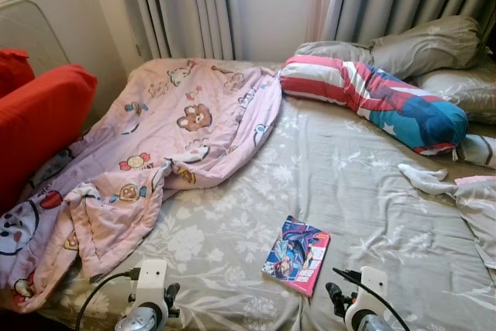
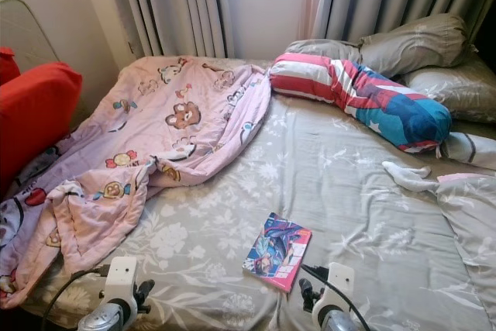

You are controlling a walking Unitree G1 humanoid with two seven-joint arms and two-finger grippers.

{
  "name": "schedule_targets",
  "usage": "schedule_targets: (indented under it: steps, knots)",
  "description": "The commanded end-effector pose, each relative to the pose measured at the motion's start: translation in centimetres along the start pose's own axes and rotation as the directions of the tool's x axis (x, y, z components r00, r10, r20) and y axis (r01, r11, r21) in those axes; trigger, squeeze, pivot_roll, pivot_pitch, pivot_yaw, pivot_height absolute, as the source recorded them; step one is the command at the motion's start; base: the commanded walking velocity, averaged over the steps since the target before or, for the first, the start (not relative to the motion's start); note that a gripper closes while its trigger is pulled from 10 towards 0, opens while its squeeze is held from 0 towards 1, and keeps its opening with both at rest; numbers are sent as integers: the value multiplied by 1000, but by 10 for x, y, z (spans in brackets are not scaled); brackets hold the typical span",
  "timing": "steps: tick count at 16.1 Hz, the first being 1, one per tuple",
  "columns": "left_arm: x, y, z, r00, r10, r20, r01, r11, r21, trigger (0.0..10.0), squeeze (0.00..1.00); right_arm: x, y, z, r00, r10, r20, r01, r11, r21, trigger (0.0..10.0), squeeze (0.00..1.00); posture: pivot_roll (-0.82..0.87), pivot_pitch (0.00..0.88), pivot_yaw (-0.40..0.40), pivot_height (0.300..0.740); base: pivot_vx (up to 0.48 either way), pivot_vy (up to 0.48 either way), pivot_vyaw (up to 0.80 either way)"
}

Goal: Clean up the room

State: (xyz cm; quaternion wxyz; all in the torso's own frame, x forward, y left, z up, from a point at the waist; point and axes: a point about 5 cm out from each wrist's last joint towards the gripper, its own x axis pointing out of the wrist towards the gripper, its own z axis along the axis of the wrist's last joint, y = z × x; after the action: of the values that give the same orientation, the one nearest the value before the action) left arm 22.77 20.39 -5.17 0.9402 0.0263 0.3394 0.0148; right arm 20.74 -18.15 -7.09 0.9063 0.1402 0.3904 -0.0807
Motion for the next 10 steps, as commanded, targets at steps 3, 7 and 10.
schedule_targets:
  steps: [3, 7, 10]
  knots:
    - [2, 0, 6, 1000, -1, 18, 1, 1000, 3, 10000, 0, 0, 2, 0, 1000, -1, 8, 1, 1000, 22, 10000, 0, 138, 0, 31, 740, 0, 0, 0]
    - [6, 6, 48, 973, 16, 232, -12, 1000, -20, 10000, 0, 4, 14, 43, 974, 60, 216, -35, 993, -117, 10000, 0, 128, 0, 25, 740, 0, 0, 0]
    - [4, 3, 68, 934, -6, 357, -4, 1000, 29, 10000, 0, 2, 37, 75, 909, 185, 374, -92, 963, -252, 10000, 0, 112, 0, 19, 740, 0, 0, 0]
